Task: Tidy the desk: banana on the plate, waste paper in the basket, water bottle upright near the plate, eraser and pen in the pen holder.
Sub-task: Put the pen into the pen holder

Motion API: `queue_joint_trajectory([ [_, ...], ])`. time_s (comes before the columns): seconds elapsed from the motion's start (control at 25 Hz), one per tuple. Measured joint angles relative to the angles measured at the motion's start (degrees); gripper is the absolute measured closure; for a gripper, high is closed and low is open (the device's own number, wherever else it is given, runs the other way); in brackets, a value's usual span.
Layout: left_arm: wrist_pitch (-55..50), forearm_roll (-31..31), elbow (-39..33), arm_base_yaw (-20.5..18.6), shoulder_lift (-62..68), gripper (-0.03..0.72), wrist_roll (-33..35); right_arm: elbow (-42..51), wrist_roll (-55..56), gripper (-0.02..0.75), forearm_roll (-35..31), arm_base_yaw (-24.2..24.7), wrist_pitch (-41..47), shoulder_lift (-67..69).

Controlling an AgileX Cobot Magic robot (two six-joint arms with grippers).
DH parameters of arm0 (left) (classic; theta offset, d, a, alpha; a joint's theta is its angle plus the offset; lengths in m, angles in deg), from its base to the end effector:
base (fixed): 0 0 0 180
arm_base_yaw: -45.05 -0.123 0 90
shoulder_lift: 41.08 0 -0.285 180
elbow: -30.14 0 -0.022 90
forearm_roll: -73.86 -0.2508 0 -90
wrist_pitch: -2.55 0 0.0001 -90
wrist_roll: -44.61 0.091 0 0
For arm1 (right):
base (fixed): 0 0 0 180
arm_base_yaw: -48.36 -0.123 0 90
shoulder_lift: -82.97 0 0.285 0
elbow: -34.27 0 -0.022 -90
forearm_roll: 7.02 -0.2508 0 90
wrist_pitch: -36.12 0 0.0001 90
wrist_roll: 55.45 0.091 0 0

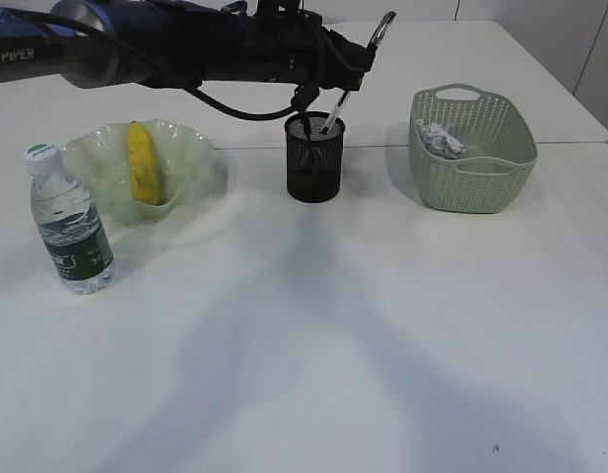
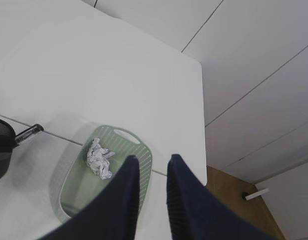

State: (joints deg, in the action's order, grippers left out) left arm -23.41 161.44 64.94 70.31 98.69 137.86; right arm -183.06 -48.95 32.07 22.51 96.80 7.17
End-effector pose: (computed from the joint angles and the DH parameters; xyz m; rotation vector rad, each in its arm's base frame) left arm 0.4751 -0.2683 0.2408 0.8043 1.6923 -0.6519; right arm 0.3431 0.1106 0.4788 -0.3878 2.0142 -0.4969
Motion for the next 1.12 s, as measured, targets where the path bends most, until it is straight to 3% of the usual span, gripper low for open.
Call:
queue_joint_trajectory([
  [0.32, 0.25, 13.76, -0.07, 0.00, 0.00, 0.647, 12.64, 0.00, 2.14, 0.590, 1.52, 2.79, -3.53, 5.85],
  [0.6, -1.15, 14.55, -0.07, 0.00, 0.00, 0.646, 15.10, 0.00, 5.33, 0.591, 1.72, 5.72, -5.99, 8.55],
  [1.12, -1.47, 14.64, -0.12, -1.33, -0.58, 0.644, 15.54, 0.00, 5.92, 0.591, 1.72, 5.94, -7.81, 9.28],
])
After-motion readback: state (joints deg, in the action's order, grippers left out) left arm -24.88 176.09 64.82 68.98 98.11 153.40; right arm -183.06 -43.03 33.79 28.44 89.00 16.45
